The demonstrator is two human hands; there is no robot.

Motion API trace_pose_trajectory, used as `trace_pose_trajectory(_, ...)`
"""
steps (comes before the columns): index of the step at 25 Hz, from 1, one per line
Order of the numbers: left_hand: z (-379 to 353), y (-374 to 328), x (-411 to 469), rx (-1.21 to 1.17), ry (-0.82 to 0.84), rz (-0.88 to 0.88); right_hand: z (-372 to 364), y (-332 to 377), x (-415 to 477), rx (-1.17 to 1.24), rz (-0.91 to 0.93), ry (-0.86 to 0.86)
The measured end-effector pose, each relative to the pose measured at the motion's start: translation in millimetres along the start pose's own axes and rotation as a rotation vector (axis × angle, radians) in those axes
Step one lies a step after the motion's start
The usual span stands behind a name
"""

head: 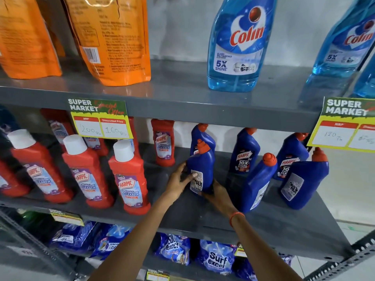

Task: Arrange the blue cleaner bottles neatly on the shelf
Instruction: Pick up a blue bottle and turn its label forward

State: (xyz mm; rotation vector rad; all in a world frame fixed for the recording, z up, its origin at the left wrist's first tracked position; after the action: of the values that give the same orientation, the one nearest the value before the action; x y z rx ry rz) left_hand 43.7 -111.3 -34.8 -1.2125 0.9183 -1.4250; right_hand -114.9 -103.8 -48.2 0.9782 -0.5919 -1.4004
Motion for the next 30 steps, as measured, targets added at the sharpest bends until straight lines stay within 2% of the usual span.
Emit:
trace_pose_trajectory(3, 2.4, -5.0, -3.0, -0.04, 0.03, -0.01, 10.2, -0.7, -5.1, 0.028, 0.049, 0.082)
trace_pose_trajectory(6, 4.6, -21.5, -3.8, -0.187, 0.021, -0.011, 21.2, 3.6, -7.9, 0.145, 0.095, 0.12)
trace_pose_trajectory(8, 2.7, -33.0, -3.9, -0.296, -0.068, -0.028, 27.0, 10.0, -7.4, 0.176, 0.108, 0.133)
trace_pose_trajectory(10, 1.3, -40.6, -7.1, -0.368, -0.236, -0.056, 26.2, 18.8, -10.7, 0.149, 0.139, 0.124)
trace_pose_trajectory(13, -3.4, -44.4, -13.1, -0.366, -0.377, -0.075, 17.6, 24.4, -14.8, 0.01, 0.161, 0.013)
trace_pose_trajectory(15, -7.7, -48.8, -18.3, -0.318, -0.363, -0.065, 12.1, 24.1, -17.2, -0.073, 0.126, -0.052)
trace_pose_trajectory(18, -8.8, -55.1, -20.8, -0.371, -0.282, -0.056, 12.8, 23.8, -21.3, 0.033, 0.158, -0.103)
trace_pose_trajectory(21, -5.0, -54.1, -12.2, -0.461, -0.14, -0.035, 20.7, 29.0, -28.6, 0.161, 0.213, 0.044)
trace_pose_trajectory(26, 1.1, -54.8, -1.0, -0.496, 0.078, 0.025, 24.1, 25.5, -36.3, 0.261, 0.183, 0.223)
trace_pose_trajectory(28, 4.7, -54.3, 0.7, -0.391, 0.067, -0.001, 24.5, 23.8, -28.1, 0.231, 0.149, 0.255)
trace_pose_trajectory(30, 5.5, -50.3, 1.1, -0.29, -0.014, -0.048, 22.1, 22.3, -15.7, 0.2, 0.12, 0.254)
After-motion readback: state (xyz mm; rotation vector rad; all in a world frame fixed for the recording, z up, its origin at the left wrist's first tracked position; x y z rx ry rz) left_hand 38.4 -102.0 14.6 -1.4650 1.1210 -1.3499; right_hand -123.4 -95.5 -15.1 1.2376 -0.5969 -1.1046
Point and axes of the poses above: each hand's wrist, its own x-axis towards the middle knuckle, its own z-axis out of the back of the hand, y = z × x, the point moved 3 cm from there along x, towards the middle knuckle, and after that the axes turned 9 degrees about -z, right-handed, at the moved point
